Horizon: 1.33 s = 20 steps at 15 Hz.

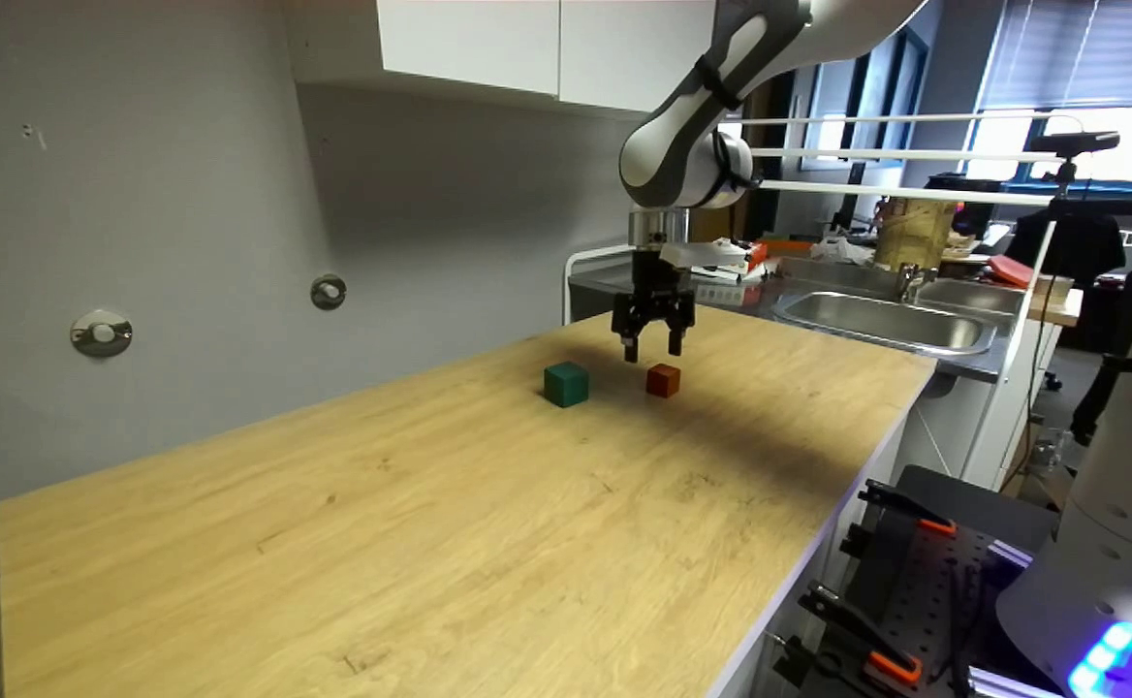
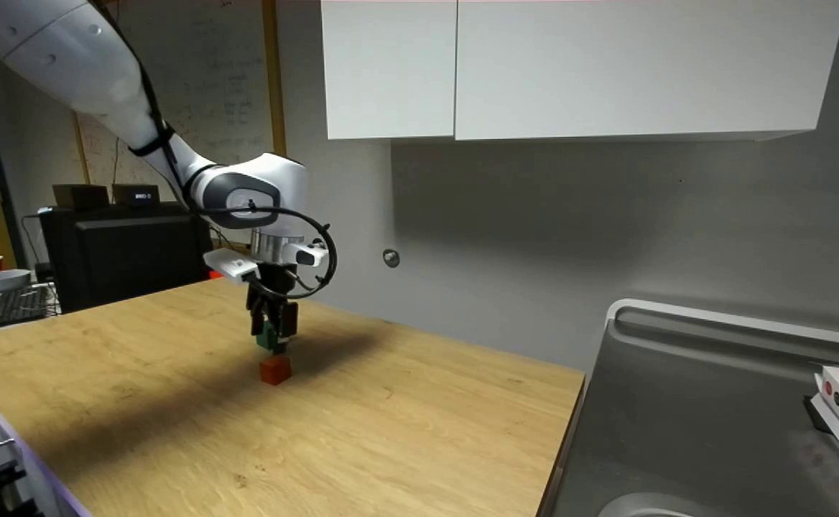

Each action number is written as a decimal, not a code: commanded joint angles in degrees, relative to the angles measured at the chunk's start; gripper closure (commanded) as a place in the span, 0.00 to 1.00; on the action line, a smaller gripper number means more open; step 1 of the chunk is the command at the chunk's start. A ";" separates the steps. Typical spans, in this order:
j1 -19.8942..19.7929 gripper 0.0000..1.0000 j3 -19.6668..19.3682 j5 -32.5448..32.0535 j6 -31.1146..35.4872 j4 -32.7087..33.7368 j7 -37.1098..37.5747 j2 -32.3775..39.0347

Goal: Put the orange block on top of the green block

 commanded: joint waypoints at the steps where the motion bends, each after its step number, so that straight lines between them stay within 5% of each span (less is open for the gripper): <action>1: -1.11 0.00 -0.55 1.73 -3.55 4.32 -2.99 4.62; 3: -1.80 0.00 -0.71 1.78 -4.60 5.17 -3.56 6.23; 4: -2.12 0.25 -0.81 1.64 -4.95 5.58 -3.81 6.90; 5: -2.32 0.25 -0.90 1.38 -5.13 5.83 -3.90 7.38; 12: -2.19 0.79 -1.62 -0.25 -7.25 7.21 -3.04 7.33; 20: 1.72 0.82 -1.05 -5.48 -13.25 14.92 -0.80 6.07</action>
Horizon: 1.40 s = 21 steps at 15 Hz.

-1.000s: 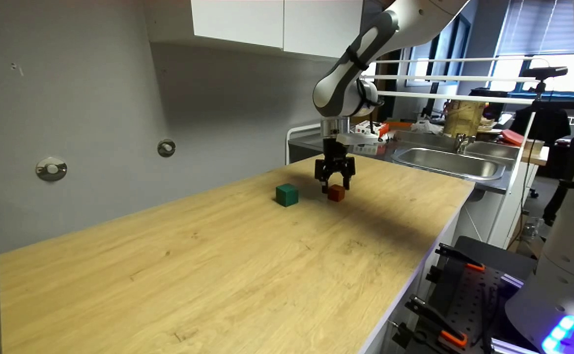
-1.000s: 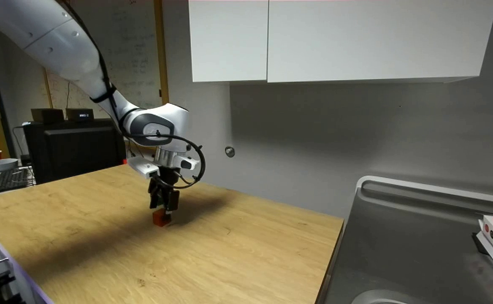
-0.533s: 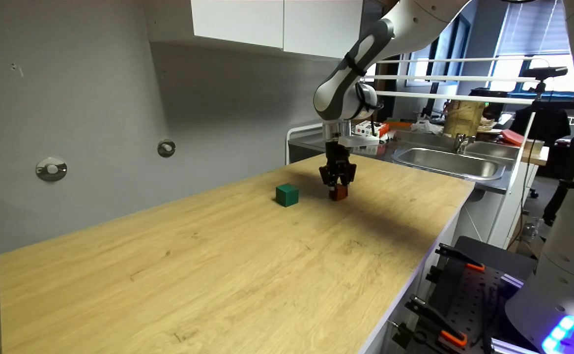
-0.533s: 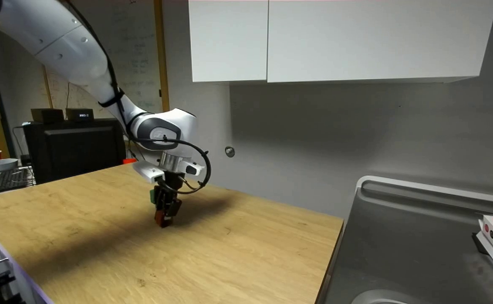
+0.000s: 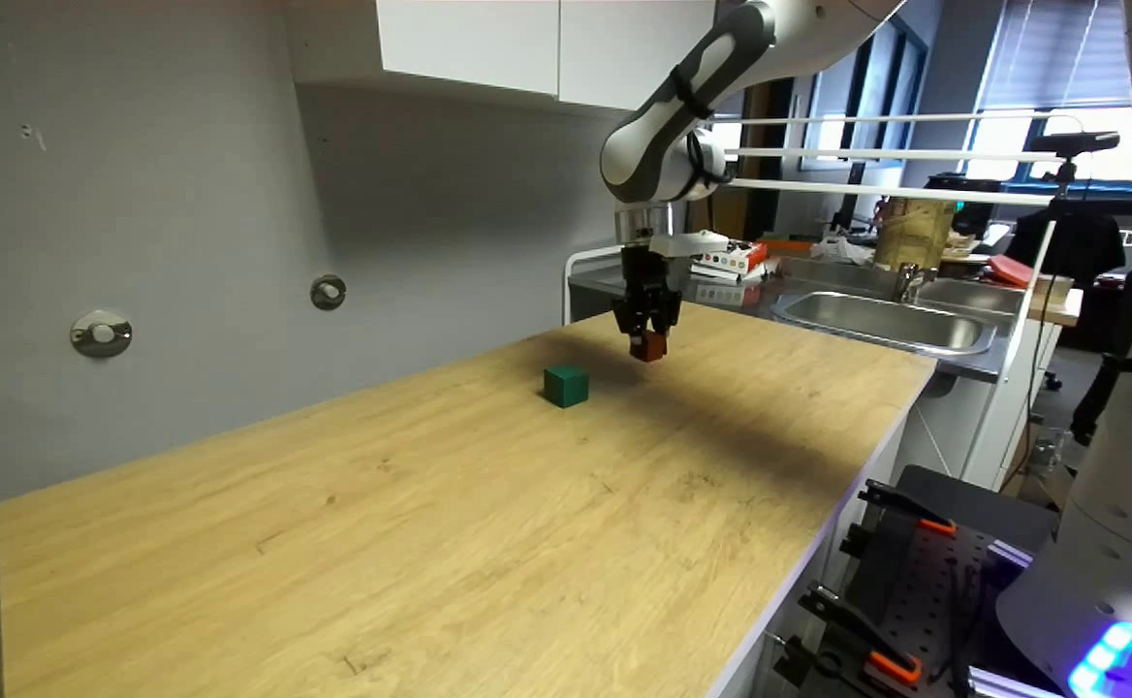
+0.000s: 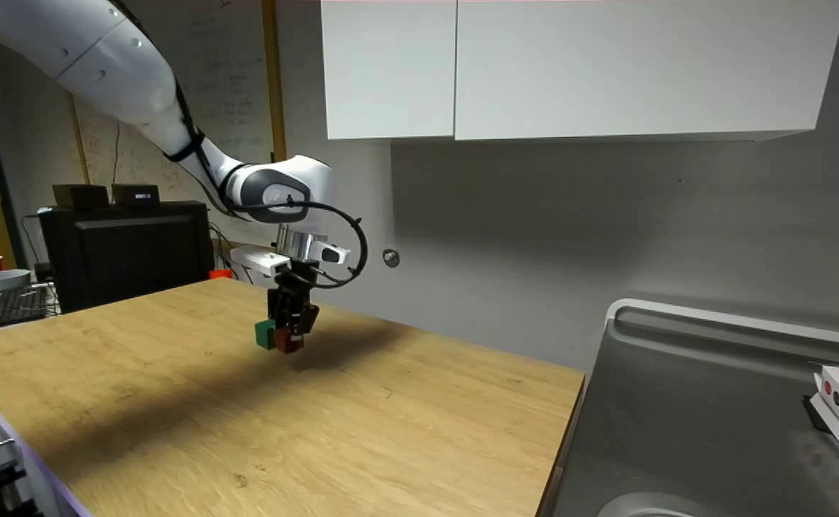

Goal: Put the orange block on top of the green block

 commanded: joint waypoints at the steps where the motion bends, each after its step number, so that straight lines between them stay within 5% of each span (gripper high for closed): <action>1: 2.47 0.82 0.45 -2.70 -4.85 4.92 1.41 0.07; 13: 10.63 0.82 3.86 -6.65 -15.79 19.94 2.31 8.62; 21: 10.76 0.82 4.25 -5.79 -19.86 26.10 1.32 14.46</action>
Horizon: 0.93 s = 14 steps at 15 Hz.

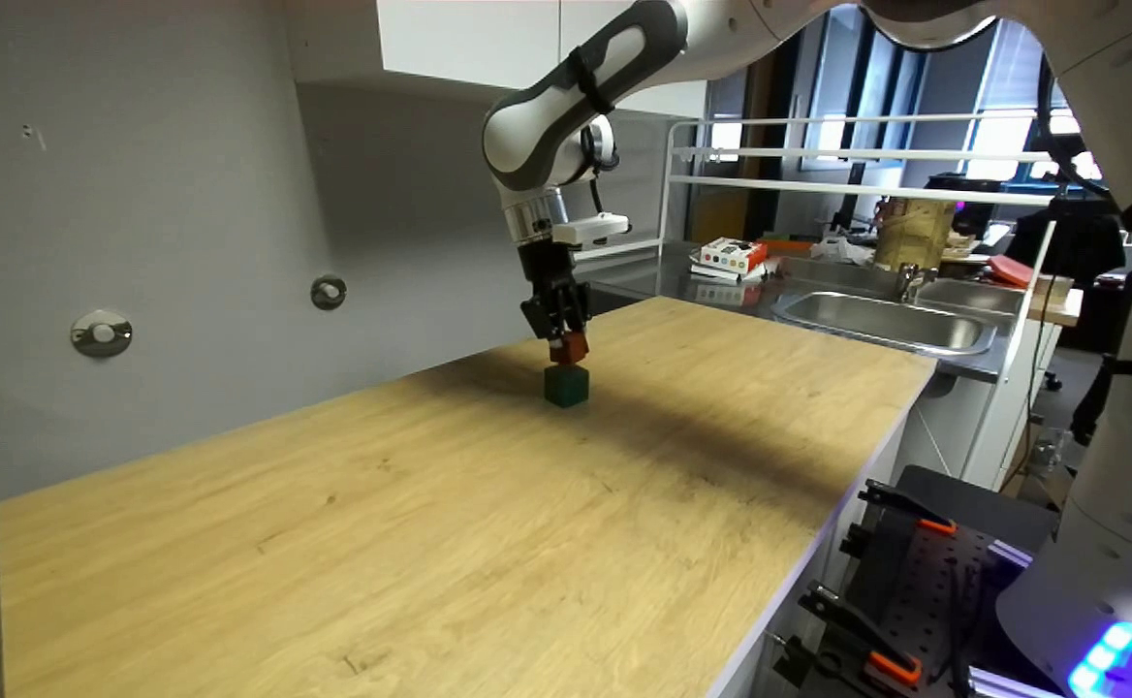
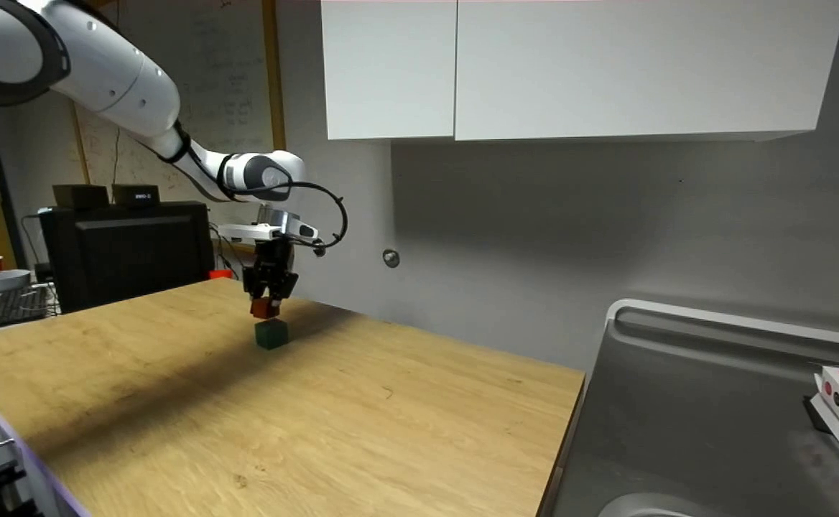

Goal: Put the orange block on top of the green block

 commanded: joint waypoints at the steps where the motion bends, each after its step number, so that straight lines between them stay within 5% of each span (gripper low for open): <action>1: -0.62 0.82 0.73 -0.20 -3.18 4.59 0.30 3.42; 4: -0.60 0.82 0.80 -0.17 -3.98 6.10 0.17 5.06; 5: -0.59 0.66 0.80 -0.13 -4.63 6.81 0.23 5.43; 6: -0.55 0.32 0.79 -0.18 -4.92 7.17 0.22 5.61; 8: -0.51 0.26 0.75 -0.30 -5.33 7.91 0.25 6.02; 11: -0.57 0.03 0.78 -0.24 -5.39 8.48 0.08 6.52; 14: -0.54 0.00 0.75 -0.36 -5.45 8.73 0.02 6.70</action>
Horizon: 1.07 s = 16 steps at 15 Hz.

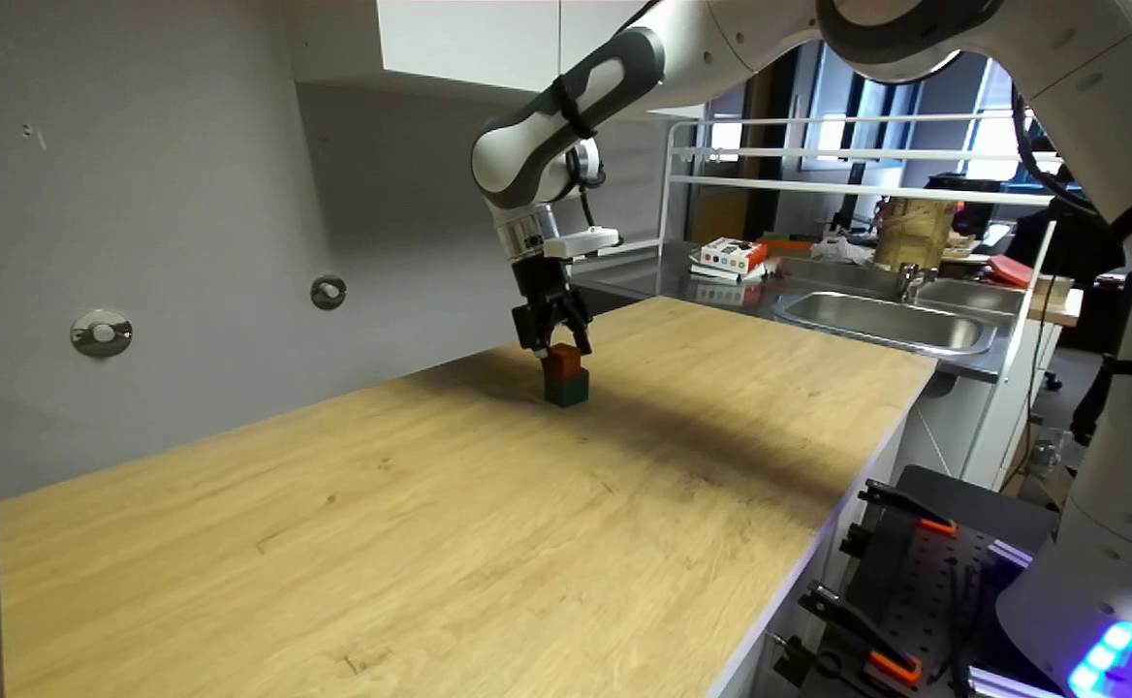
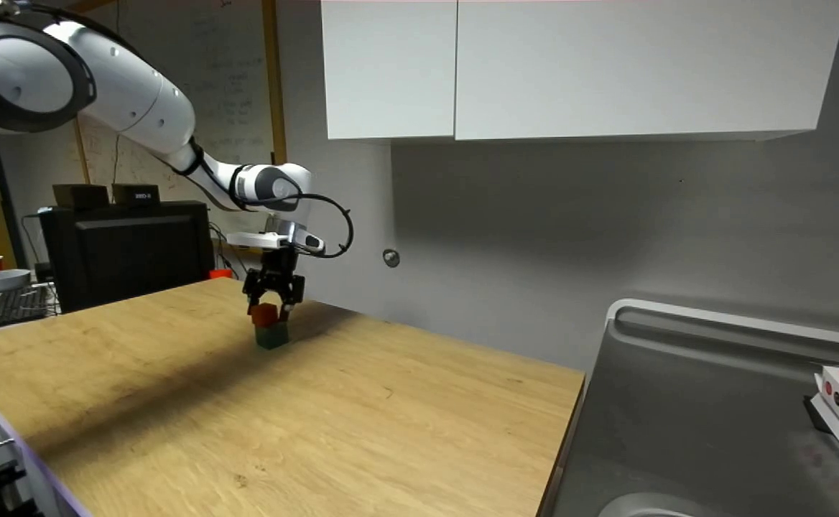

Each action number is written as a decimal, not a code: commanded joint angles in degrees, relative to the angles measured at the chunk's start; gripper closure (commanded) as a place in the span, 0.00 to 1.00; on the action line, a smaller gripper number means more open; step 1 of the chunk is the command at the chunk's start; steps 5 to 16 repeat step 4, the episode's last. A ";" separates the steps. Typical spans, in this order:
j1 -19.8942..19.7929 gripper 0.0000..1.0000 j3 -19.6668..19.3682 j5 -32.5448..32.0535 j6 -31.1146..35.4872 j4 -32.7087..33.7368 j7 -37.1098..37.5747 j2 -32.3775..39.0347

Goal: Put the orange block on top of the green block

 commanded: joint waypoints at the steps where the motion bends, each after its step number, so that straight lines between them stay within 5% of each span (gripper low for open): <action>1: -0.47 0.00 0.71 -0.45 -1.67 2.52 -0.05 0.94; 16: -0.30 0.00 0.40 -0.89 -2.69 2.80 0.47 0.53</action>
